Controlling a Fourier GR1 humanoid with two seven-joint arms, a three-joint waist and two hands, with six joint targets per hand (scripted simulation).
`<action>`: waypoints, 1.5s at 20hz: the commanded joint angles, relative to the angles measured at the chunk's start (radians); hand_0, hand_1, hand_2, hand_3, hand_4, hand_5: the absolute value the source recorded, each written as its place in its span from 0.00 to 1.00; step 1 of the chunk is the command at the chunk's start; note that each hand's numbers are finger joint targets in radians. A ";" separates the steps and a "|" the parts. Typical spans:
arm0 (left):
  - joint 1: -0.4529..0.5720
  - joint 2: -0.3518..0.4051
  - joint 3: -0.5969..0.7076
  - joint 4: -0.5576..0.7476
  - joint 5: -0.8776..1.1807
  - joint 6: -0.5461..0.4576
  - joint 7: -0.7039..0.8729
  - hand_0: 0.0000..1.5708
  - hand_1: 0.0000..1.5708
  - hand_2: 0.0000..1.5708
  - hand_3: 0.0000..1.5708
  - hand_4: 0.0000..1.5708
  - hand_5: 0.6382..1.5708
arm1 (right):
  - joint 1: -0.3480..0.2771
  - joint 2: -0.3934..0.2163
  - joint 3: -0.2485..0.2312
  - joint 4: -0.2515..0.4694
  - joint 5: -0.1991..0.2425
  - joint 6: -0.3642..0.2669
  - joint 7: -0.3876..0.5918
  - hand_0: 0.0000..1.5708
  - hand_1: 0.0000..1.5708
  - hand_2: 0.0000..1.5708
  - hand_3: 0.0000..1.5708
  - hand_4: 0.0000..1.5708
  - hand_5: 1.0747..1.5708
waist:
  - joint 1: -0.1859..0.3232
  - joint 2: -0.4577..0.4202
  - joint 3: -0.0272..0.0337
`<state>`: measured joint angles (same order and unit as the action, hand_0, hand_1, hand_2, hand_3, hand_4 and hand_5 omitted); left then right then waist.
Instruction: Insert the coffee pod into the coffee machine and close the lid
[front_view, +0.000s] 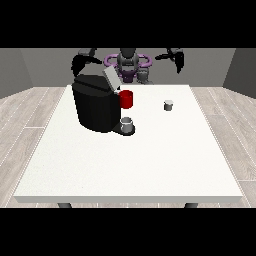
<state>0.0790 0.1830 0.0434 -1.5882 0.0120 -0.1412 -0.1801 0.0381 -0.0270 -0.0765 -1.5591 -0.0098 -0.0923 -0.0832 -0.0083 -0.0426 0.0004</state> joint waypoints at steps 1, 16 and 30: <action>-0.026 0.106 0.074 0.071 -0.038 -0.023 0.000 0.00 0.00 0.00 0.00 0.00 1.00 | 0.049 0.026 0.064 -0.074 0.018 -0.002 0.030 0.00 0.00 0.00 0.00 0.10 1.00 | -0.056 -0.012 -0.0008; -0.350 0.196 0.134 0.444 -0.092 -0.068 0.072 0.00 0.00 0.00 0.00 0.00 1.00 | -0.152 -0.014 0.043 0.004 -0.009 -0.008 0.056 0.00 0.00 0.00 0.00 0.21 1.00 | -0.092 0.171 -0.0007; -0.469 0.166 0.036 0.670 -0.296 0.003 0.030 0.00 0.00 0.24 0.00 0.00 1.00 | -0.236 0.001 0.031 0.178 0.031 -0.087 0.041 0.00 0.00 0.00 0.00 0.27 1.00 | -0.075 0.176 -0.0006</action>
<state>-0.3724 0.3719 0.1167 -0.9612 -0.2227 -0.1629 -0.1434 -0.1838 -0.0357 -0.0454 -1.4228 0.0059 -0.1543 -0.0611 -0.0934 0.1585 -0.0002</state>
